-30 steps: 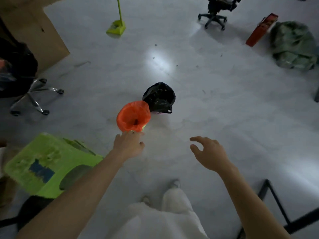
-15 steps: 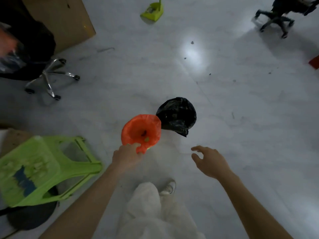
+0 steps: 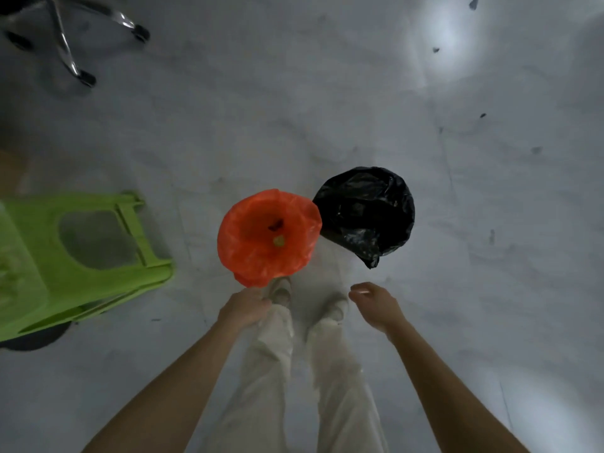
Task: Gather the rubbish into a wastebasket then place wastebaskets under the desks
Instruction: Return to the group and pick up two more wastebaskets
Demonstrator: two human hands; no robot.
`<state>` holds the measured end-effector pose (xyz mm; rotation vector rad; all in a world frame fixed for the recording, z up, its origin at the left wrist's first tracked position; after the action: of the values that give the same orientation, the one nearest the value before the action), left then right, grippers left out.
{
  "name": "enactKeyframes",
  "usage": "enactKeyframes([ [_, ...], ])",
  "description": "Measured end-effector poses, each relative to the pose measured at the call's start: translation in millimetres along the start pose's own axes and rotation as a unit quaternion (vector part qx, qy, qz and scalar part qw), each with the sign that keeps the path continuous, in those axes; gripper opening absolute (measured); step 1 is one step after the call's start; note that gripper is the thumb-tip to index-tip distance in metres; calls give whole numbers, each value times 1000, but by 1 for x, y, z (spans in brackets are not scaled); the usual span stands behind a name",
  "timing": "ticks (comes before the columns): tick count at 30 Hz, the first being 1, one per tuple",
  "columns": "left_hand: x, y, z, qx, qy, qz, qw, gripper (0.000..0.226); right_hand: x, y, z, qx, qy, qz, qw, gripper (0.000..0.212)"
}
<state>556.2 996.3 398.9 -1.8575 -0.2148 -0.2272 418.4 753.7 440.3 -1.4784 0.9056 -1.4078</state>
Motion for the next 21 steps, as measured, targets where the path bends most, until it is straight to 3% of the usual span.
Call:
enactKeyframes([
  [5, -33, 83, -1, 65, -109, 0, 992, 41, -12, 109, 5, -82, 155, 71, 982, 11],
  [8, -44, 129, 2, 126, -220, -43, 966, 30, -14, 171, 6, -132, 240, 97, 957, 15],
  [11, -70, 172, 12, 215, -379, -68, 898, 44, -17, 241, 2, -182, 346, 114, 913, 53],
  [14, -105, 209, 17, 255, -516, -79, 814, 37, -28, 299, -14, -245, 433, 121, 859, 70],
  [18, -134, 257, 13, 255, -637, -86, 722, 39, -41, 360, -32, -286, 563, 102, 768, 63],
  [21, -134, 276, 26, 245, -679, -155, 674, 38, -43, 375, -38, -280, 597, 68, 749, 43],
])
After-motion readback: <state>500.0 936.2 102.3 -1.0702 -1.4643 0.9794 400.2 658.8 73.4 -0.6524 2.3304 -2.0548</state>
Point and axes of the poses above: each hand's wrist, its own y-axis towards the middle knuckle, its own x-axis out of the back of the hand, z = x × y, the point moved 7 cm from there along y, towards the middle knuckle, and after that the axes turned 10 degrees about -x, right-handed, at the moved point
